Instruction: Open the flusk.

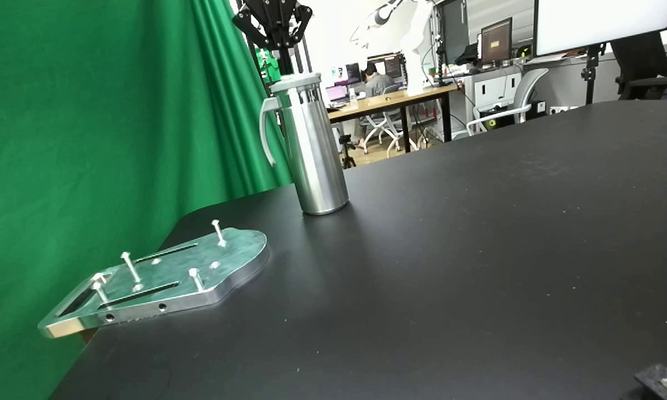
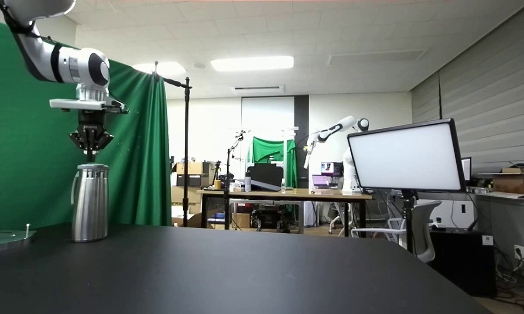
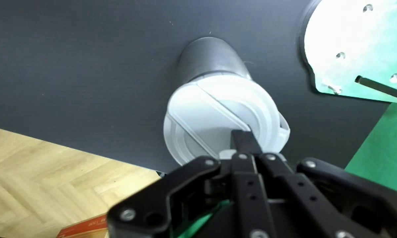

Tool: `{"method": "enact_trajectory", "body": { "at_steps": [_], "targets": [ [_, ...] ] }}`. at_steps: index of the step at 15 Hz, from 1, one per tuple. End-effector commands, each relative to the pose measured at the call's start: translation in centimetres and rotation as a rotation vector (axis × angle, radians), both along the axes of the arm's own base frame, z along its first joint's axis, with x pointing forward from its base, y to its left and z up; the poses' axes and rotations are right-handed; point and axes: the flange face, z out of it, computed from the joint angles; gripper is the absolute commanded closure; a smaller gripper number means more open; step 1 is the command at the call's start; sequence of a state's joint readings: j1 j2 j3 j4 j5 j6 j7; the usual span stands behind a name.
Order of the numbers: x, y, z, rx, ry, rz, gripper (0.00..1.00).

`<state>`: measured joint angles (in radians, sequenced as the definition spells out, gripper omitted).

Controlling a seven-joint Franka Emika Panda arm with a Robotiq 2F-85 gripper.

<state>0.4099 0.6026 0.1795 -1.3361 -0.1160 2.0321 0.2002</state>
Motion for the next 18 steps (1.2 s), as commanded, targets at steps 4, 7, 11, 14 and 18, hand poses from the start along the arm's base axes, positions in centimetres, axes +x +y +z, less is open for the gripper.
{"method": "enact_trajectory", "body": {
  "at_steps": [4, 7, 11, 14, 18],
  "targets": [
    [1.4, 0.8, -0.7, -0.034, -0.026, 0.022, 1.0],
    [1.8, 0.9, -1.4, -0.03, -0.007, 0.022, 1.0],
    [2.1, 0.9, -2.3, -0.047, 0.027, 0.028, 1.0],
    [2.5, 1.1, -1.9, -0.038, 0.042, 0.024, 1.0],
    [2.7, 0.5, 1.7, 0.048, 0.042, 0.017, 1.0]
  ]
}}
